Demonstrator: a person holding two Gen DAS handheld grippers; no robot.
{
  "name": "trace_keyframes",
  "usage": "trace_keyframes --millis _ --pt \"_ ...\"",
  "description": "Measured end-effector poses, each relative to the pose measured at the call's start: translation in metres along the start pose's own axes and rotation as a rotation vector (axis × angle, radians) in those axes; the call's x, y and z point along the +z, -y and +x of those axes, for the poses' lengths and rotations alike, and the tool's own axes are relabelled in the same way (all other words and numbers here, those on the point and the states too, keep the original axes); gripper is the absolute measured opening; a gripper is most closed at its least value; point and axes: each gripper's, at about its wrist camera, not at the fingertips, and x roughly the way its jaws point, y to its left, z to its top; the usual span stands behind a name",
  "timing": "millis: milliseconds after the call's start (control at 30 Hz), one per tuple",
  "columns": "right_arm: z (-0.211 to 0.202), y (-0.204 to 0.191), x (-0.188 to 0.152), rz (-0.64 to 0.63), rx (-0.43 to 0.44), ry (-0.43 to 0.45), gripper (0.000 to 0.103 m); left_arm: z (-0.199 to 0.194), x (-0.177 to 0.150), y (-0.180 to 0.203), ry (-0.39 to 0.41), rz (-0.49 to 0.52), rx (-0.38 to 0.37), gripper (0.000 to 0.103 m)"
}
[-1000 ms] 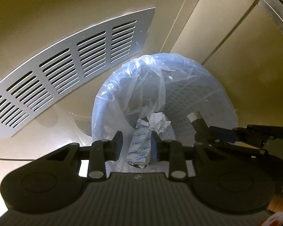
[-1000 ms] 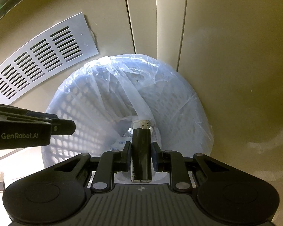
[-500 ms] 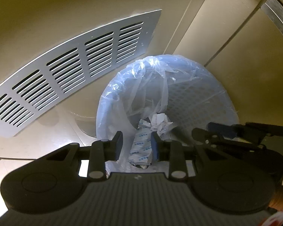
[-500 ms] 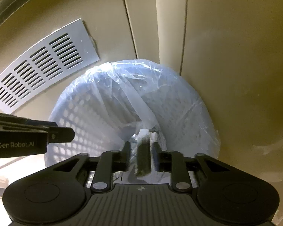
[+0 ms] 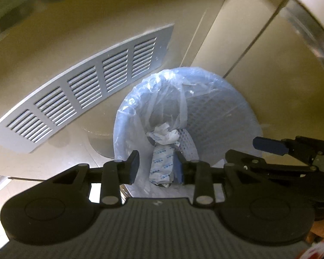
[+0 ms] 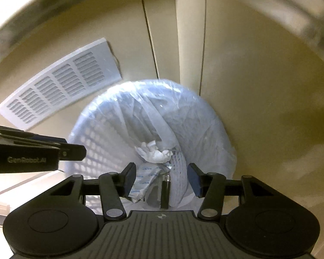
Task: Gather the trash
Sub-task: 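Open the right gripper to drop the black lighter into the bin, then raise both open tools back up to the counter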
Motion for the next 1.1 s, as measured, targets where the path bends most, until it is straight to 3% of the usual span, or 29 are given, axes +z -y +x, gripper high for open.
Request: trace_keyframes --millis 400,567,667,767,1100 --pt "-0.091 -0.017 0.021 -0.064 0.077 0.120 0.053 -0.078 -0.005 0.015 0.095 0.048 -0.025 0.049" --pt "-0.122 -0.024 0.035 -0.079 0.094 0.174 0.053 -0.116 -0.001 0.017 0.177 0.044 -0.020 0.066" --pt "-0.142 -0.025 0.045 -0.090 0.113 0.218 0.053 -0.139 0.002 0.019 0.233 0.044 -0.017 0.070" --pt "-0.159 -0.027 0.056 -0.116 0.120 0.263 0.053 -0.159 0.007 0.021 0.300 0.032 0.009 0.079" --pt "-0.181 -0.018 0.098 -0.183 0.149 0.369 0.053 -0.199 0.040 0.018 0.448 -0.090 0.141 0.090"
